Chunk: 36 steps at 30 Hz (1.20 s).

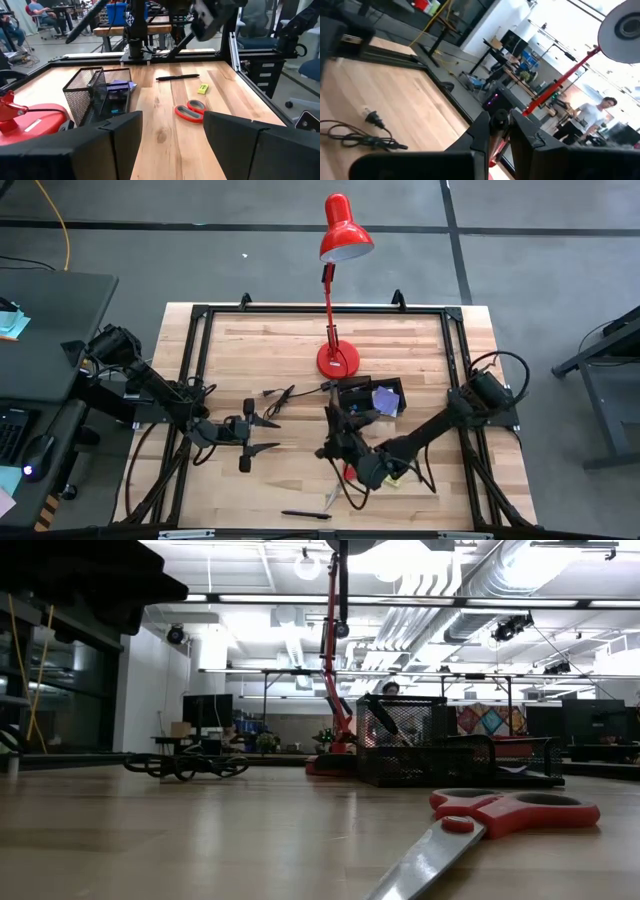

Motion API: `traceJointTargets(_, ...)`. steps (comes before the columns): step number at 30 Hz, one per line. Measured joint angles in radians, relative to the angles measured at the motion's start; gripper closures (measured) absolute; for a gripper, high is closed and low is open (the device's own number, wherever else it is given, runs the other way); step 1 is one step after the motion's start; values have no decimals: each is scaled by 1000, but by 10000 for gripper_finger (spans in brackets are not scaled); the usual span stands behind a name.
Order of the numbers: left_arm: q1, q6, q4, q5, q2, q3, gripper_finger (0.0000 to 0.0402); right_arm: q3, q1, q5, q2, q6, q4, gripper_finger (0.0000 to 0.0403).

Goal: Pick and place office supplies into organizer
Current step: Put the black pen into the desk organizer

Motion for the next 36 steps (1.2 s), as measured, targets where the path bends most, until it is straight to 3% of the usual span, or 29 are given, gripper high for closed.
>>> traceJointTargets(6, 0, -3, -2, 3, 0, 0, 199, 0, -41, -21, -15, 43, 9, 375)
traceJointTargets(9, 0, -14, -5, 3, 0, -1, 199, -1, -42, -237, -16, 219, -54, 375)
traceJointTargets(13, 0, -18, -9, 3, 0, -1, 199, -1, -38, -550, -16, 602, -286, 375)
traceJointTargets(15, 0, -18, -10, 3, 0, -1, 199, -2, -50, -626, -14, 727, -373, 375)
traceJointTargets(20, 0, -18, -10, 4, 0, -1, 199, -2, -41, -455, -22, 848, -579, 375)
traceJointTargets(26, 0, -18, -19, 4, 0, -1, 199, -2, -45, -408, -93, 1073, -915, 375)
traceJointTargets(30, 1, -14, -24, 4, 0, -1, 199, -2, -39, -427, -146, 1147, -1017, 375)
traceJointTargets(36, 1, 1, -23, 3, 0, -1, 199, -2, -50, -494, -181, 1132, -1030, 375)
